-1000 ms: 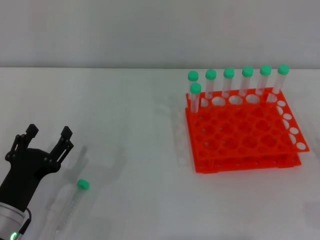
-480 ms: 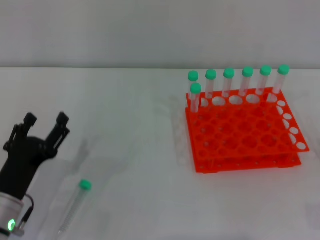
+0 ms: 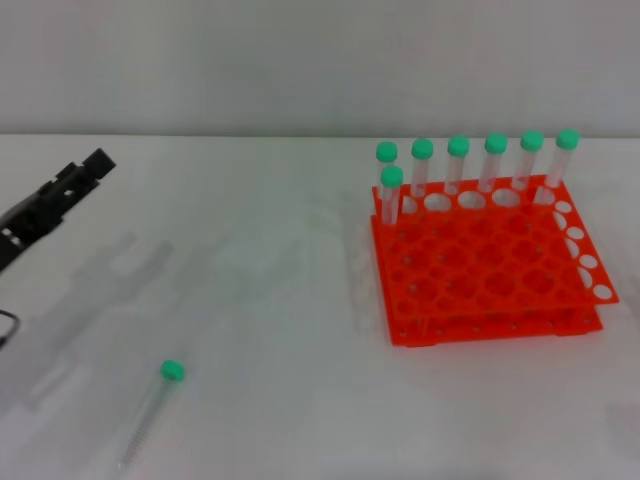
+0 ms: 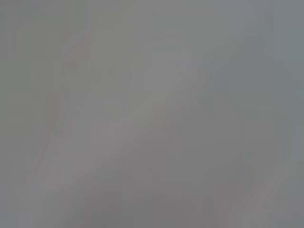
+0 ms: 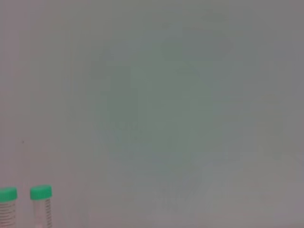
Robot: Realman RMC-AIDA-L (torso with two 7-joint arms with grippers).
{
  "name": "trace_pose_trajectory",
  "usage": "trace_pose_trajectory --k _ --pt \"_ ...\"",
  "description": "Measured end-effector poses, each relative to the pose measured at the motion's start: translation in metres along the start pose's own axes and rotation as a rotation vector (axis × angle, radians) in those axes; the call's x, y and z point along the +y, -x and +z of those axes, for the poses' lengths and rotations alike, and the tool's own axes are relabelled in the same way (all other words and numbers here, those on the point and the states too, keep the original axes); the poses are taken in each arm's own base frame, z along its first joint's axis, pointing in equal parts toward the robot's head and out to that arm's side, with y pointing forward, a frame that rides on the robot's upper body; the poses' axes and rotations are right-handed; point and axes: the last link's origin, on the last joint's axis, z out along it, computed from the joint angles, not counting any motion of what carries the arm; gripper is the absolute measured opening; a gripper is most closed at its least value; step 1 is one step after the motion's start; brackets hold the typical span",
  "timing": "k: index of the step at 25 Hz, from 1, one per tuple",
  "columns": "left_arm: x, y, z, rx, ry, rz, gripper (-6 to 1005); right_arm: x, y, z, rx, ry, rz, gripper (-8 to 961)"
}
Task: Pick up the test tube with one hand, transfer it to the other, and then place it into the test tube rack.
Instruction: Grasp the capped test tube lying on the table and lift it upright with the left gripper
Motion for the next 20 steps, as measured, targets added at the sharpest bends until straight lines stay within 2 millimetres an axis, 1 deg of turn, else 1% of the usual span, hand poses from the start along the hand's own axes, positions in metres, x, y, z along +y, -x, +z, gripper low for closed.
trace_pose_trajectory --k 3,8,11,14,15,16,17,20 --pt "-0.004 -0.028 -0.001 -0.186 0.015 -0.032 880 0.002 0.002 0.003 -0.006 0.008 -0.002 868" --pt "0.004 -0.059 0.004 -0.431 0.019 -0.032 879 0.002 0.004 0.007 -0.011 0.012 -0.006 868" --pt "0.010 -0.069 0.011 -0.608 -0.005 -0.041 879 0.001 0.005 0.008 -0.012 0.010 -0.007 868" --pt "0.013 -0.075 0.018 -0.827 -0.100 -0.059 879 0.002 0.005 0.009 -0.012 0.014 -0.010 868" --pt "0.013 -0.075 0.018 -0.827 -0.100 -0.059 879 0.003 0.005 0.010 -0.012 0.015 -0.014 868" --pt "0.017 -0.081 0.022 -0.966 -0.192 -0.077 879 0.003 0.006 0.011 -0.013 0.017 -0.019 868" --pt "0.019 -0.084 0.023 -1.057 -0.269 -0.091 879 0.004 0.006 0.011 -0.014 0.018 -0.024 868" --pt "0.024 -0.085 0.025 -1.180 -0.373 -0.115 880 0.006 0.007 0.015 -0.015 0.023 -0.039 868"
